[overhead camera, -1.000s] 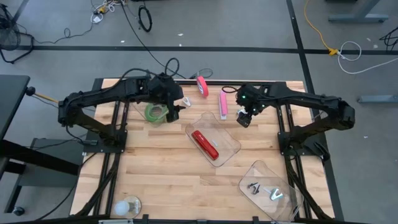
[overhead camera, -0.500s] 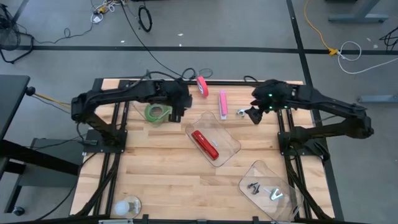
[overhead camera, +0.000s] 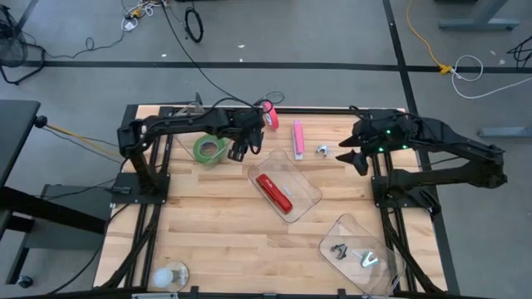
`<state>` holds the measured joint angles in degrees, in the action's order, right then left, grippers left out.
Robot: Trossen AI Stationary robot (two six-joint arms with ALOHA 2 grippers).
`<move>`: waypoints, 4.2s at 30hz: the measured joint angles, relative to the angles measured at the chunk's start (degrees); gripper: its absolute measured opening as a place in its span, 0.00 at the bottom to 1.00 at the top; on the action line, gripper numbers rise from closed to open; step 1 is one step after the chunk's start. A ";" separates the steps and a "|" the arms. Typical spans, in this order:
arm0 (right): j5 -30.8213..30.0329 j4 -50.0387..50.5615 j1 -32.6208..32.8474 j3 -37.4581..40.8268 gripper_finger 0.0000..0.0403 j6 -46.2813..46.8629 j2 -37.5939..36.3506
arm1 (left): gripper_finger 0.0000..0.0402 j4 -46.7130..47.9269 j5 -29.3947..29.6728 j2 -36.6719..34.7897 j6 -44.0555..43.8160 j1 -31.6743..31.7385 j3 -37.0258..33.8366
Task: Pick and place Stapler, Stapler remover, tape
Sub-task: Put the purple staple remover into the bottom transparent bin
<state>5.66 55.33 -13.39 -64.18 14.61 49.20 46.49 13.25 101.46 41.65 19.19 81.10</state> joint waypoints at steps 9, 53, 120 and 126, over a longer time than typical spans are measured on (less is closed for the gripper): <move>1.41 -0.31 0.57 0.00 0.66 -3.10 -2.55 | 0.60 0.10 7.96 2.22 3.72 0.23 0.08; 5.74 -6.36 0.53 0.02 0.66 0.28 -2.42 | 0.60 10.42 -2.85 22.90 21.82 5.67 20.53; 5.85 -6.01 0.55 0.04 0.66 -1.87 -2.40 | 0.60 14.42 -3.17 28.01 19.20 7.00 20.56; 5.87 -6.03 0.53 0.04 0.66 -1.68 -2.41 | 0.60 13.77 -1.01 27.96 19.62 7.57 20.59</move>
<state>11.53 49.30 -12.86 -64.14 12.93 46.79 60.26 12.24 129.43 61.27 26.76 101.69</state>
